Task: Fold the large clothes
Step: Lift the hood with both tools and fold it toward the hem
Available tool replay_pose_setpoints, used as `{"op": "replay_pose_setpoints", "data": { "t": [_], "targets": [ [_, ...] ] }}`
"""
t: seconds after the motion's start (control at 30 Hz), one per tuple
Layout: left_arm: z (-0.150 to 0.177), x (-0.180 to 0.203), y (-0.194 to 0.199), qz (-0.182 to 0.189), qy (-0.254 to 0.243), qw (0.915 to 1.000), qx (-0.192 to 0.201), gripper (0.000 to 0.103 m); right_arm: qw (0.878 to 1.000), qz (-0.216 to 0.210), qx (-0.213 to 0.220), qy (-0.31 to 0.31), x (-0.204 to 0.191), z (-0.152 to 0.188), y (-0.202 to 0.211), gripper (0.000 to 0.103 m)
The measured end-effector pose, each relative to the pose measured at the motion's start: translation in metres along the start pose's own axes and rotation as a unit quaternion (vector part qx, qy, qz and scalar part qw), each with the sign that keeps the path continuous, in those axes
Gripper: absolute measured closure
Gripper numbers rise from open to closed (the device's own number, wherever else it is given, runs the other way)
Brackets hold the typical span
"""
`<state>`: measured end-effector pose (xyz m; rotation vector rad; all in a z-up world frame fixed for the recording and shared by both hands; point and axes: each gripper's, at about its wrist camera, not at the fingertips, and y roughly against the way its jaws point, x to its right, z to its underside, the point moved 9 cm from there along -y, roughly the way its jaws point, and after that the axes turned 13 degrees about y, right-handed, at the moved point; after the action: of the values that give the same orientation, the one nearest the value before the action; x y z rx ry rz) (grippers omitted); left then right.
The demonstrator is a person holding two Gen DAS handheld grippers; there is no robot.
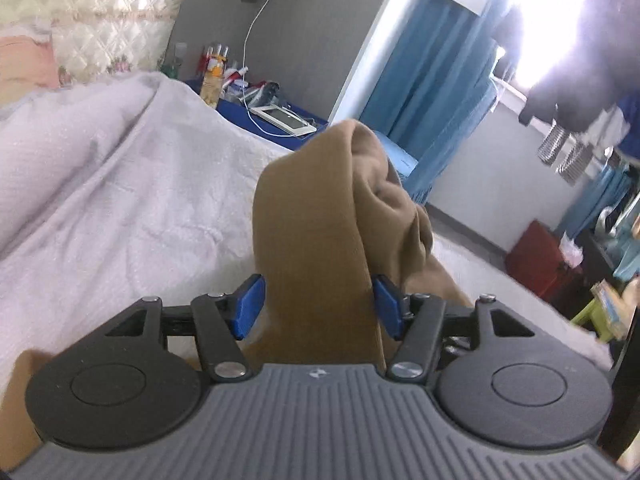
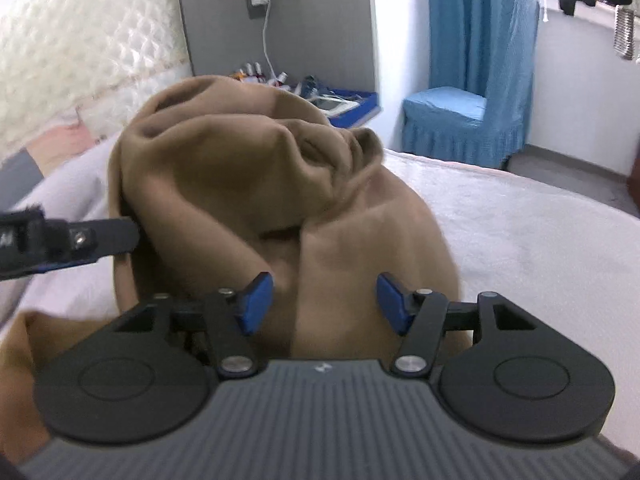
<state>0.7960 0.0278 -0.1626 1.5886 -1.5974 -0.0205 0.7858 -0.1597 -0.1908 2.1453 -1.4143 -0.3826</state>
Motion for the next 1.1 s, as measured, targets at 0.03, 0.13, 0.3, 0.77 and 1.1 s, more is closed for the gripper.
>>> {"op": "replay_pose_setpoints", "data": {
  "t": [0.03,0.13,0.3,0.77,1.1],
  "targets": [
    [-0.005,0.000,-0.007,0.000,0.004,1.0000,-0.003,0.038,1.000,0.009,0.004,0.008,0.001,-0.004,-0.006,0.043],
    [-0.014,0.002,-0.031,-0.015,-0.004,0.9998,-0.010,0.038,1.000,0.024,-0.006,0.017,0.001,-0.010,-0.028,0.043],
    [-0.010,-0.005,-0.054,-0.078,-0.062,0.9949,-0.019,0.069,0.993,0.084,-0.061,0.058,0.004,0.001,-0.060,0.052],
    [-0.019,0.005,0.070,-0.054,-0.069,0.9959,0.022,0.090,0.990,0.132,0.055,-0.015,0.037,-0.032,0.097,0.086],
    [0.033,0.004,0.236,-0.004,0.001,0.9986,0.053,0.091,0.978,0.132,0.159,0.016,-0.011,0.009,0.277,0.087]
  ]
}}
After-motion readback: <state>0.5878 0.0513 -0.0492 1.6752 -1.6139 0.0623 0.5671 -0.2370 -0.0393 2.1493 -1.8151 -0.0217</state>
